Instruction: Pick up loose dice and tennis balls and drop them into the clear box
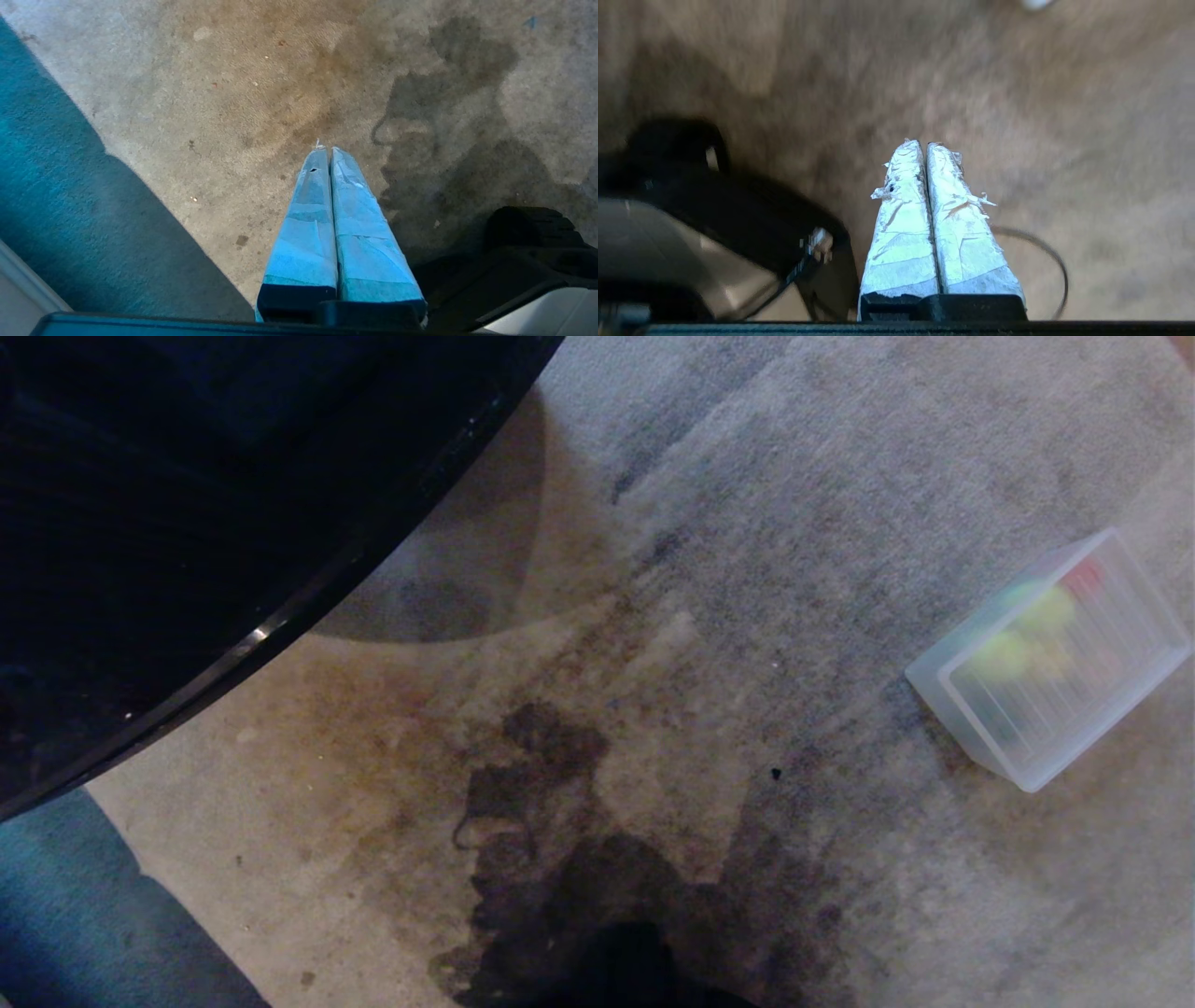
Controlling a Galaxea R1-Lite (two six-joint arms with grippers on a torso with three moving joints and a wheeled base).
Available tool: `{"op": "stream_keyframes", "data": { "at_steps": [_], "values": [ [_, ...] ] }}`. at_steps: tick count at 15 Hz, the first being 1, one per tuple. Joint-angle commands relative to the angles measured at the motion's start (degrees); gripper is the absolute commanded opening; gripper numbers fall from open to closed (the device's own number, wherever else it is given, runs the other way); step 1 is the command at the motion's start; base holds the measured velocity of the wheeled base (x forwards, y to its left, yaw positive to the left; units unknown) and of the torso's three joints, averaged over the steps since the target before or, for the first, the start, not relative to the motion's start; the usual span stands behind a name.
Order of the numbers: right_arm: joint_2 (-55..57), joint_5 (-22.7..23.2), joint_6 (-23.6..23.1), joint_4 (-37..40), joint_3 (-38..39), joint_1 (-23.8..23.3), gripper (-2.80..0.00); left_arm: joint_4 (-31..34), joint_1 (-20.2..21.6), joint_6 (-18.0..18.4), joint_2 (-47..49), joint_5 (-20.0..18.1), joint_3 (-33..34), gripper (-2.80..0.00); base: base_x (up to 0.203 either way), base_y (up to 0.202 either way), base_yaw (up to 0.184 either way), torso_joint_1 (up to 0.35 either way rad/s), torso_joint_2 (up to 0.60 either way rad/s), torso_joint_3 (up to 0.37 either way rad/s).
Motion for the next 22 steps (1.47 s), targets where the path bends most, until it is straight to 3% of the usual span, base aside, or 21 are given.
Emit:
{"op": "stream_keyframes", "data": {
  "at_steps": [1,4,16,22],
  "values": [
    [-5.82,-0.01,0.39,0.16,0.21,-0.29,-2.8,0.0,0.02,-0.05,-0.02,0.05,0.01,-2.8,0.0,0.0,0.0,0.0,0.0,0.0],
    [-11.01,-0.08,0.74,0.09,0.27,-0.36,-2.8,0.0,0.02,-0.05,-0.02,-0.04,0.01,-2.8,0.0,0.0,0.0,0.0,0.0,0.0],
    [-10.94,-0.2,1.08,0.16,0.29,-0.37,-2.8,0.0,0.02,-0.22,-0.02,0.05,0.01,-2.8,0.0,0.0,0.0,0.0,0.0,0.003],
    [-10.94,-0.2,1.14,0.16,0.29,-0.37,-2.8,0.0,0.02,-0.22,0.02,0.05,0.01,-2.8,0.0,0.0,0.0,0.003,0.0,0.159]
  ]
}}
